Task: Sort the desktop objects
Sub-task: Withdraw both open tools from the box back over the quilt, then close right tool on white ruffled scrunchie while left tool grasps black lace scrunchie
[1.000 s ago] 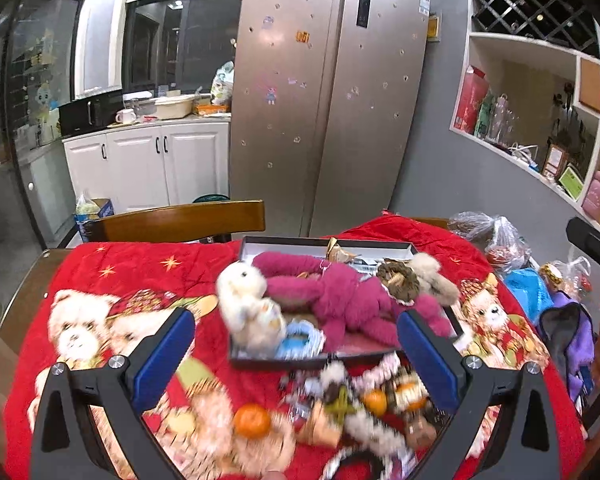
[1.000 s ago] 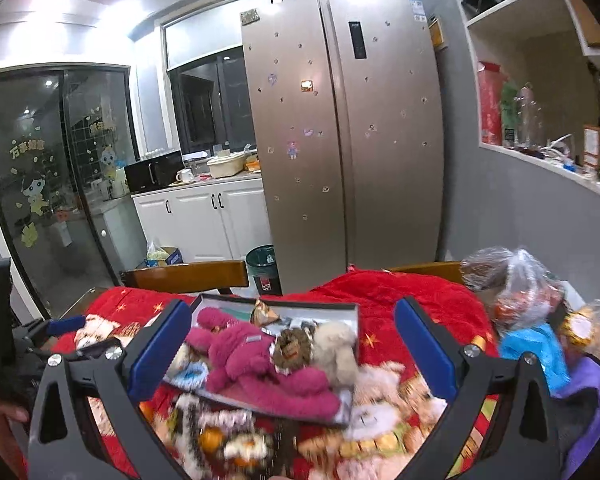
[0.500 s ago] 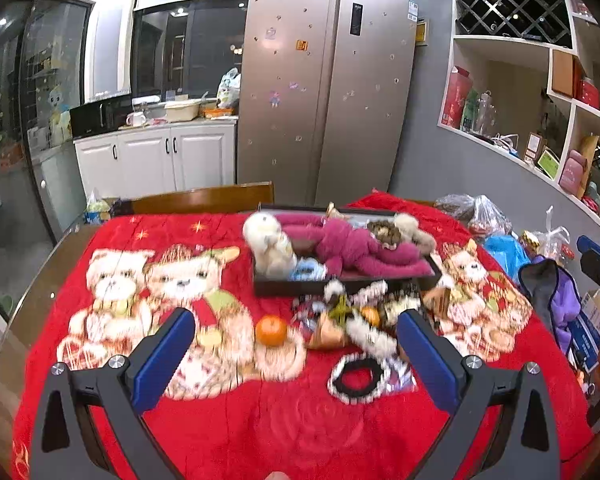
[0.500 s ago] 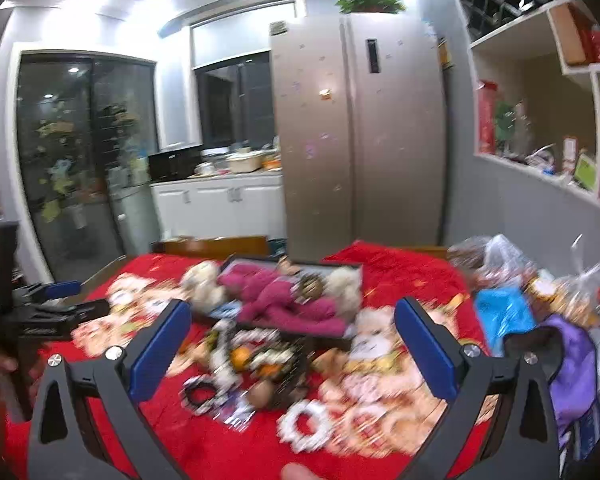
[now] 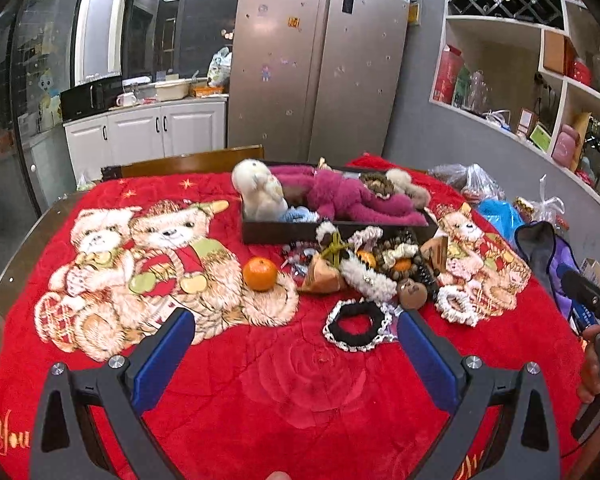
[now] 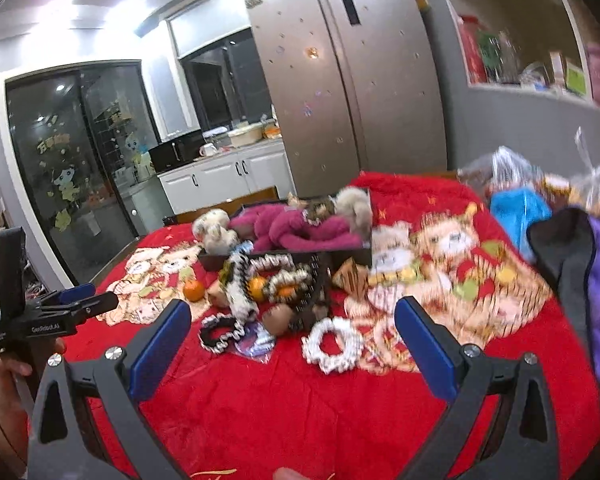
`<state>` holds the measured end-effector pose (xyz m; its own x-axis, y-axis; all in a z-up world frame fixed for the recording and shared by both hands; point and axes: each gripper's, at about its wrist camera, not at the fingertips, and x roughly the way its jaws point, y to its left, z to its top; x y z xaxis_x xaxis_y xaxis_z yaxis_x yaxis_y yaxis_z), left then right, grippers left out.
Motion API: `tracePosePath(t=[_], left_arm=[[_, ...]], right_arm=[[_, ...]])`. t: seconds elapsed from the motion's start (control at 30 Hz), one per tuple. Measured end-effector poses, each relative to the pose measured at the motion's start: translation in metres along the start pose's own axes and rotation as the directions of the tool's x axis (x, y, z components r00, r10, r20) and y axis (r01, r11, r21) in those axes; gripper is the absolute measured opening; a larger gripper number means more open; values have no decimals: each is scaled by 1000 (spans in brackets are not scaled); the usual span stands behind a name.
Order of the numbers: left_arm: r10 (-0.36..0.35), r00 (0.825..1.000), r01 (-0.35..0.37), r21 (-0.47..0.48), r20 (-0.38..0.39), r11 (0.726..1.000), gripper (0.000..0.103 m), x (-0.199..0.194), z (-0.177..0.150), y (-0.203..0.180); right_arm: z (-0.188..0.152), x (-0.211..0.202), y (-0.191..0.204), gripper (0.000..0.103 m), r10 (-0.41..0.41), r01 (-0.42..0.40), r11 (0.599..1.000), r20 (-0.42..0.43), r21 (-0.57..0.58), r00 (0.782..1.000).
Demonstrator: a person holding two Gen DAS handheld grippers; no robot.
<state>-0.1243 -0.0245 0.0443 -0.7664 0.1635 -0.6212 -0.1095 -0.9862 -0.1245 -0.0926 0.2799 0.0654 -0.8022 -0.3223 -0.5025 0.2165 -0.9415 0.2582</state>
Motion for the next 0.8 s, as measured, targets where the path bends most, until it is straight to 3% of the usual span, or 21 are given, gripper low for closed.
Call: tracePosePath(t=[0.57,0.8], left_arm=[[17,988,-11,42,-154,999,103,86,-10,-10],[68,974,-53,76,-216,996,103,122,-12,-12]], right_arm=[[-21,81,-37,103,-95,99,995,-159,18,983],[-16,109,-41,103,-144,146,989,-179,0,973]])
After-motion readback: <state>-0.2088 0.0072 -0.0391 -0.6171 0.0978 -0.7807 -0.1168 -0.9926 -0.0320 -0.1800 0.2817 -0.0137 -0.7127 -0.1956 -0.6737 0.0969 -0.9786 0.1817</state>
